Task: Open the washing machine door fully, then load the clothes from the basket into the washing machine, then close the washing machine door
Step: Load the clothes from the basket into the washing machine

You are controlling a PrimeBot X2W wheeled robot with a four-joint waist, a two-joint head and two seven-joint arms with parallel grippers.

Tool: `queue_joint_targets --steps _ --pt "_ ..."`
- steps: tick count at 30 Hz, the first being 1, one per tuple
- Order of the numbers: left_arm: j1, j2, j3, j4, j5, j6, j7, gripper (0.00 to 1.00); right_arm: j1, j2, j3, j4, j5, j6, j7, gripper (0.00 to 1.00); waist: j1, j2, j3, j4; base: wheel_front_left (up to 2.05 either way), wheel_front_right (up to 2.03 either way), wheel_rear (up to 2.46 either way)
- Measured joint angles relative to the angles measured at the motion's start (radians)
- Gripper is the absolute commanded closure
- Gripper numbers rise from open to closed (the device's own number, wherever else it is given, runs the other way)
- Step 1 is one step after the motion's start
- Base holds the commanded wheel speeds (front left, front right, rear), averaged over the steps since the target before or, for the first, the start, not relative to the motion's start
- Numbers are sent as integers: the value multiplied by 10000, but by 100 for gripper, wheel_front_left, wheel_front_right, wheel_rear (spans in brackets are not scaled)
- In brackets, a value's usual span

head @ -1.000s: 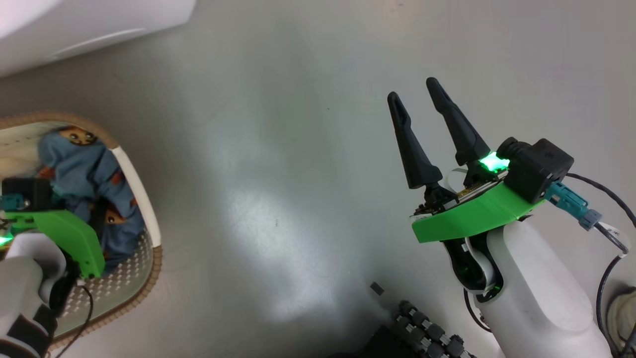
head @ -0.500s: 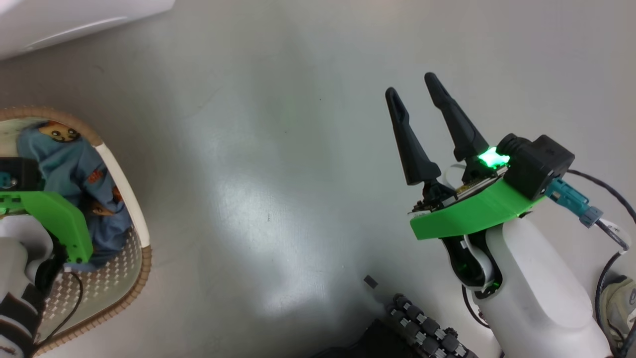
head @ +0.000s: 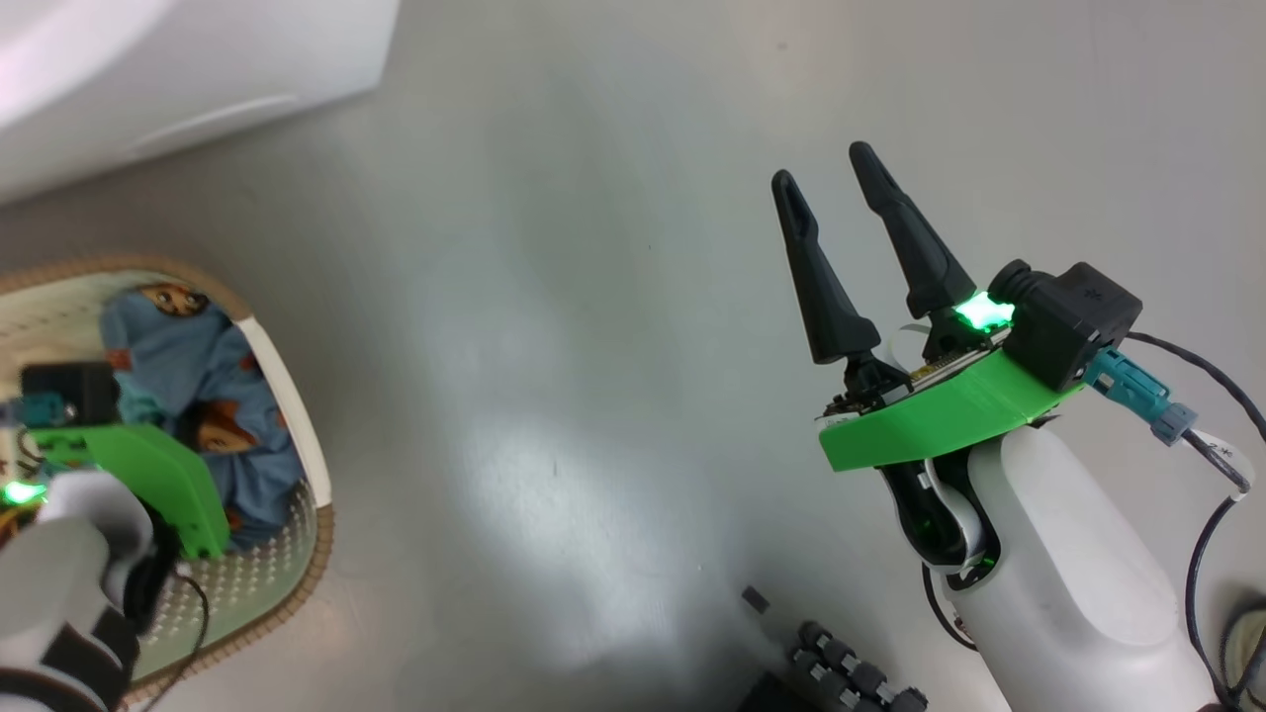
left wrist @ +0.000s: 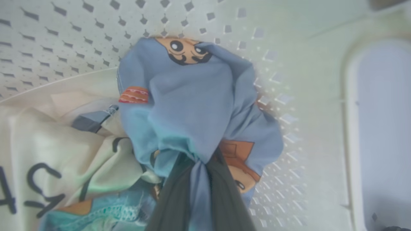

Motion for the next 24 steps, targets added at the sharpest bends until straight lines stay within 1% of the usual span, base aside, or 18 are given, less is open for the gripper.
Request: queue_joint_targets --steps 7,12,18,24 --pt "856 -90 -295 -497 -290 0 -823 100 198 -2 -105 303 0 0 -10 0 -1 0 -942 144 0 0 0" --pt "1287 -209 -449 -807 -709 0 -1371 100 535 -2 -224 560 -4 0 -10 0 -1 0 -1652 286 0 0 0" --pt "1823 -249 -527 -1072 -976 0 -1812 100 937 -4 -447 780 -54 0 -10 0 -1 0 -2540 478 0 0 0" --pt "2398 -362 -443 -1507 -1302 0 -2025 100 1251 -58 -539 1003 -92 0 -10 0 -2 0 -3472 680 0 0 0"
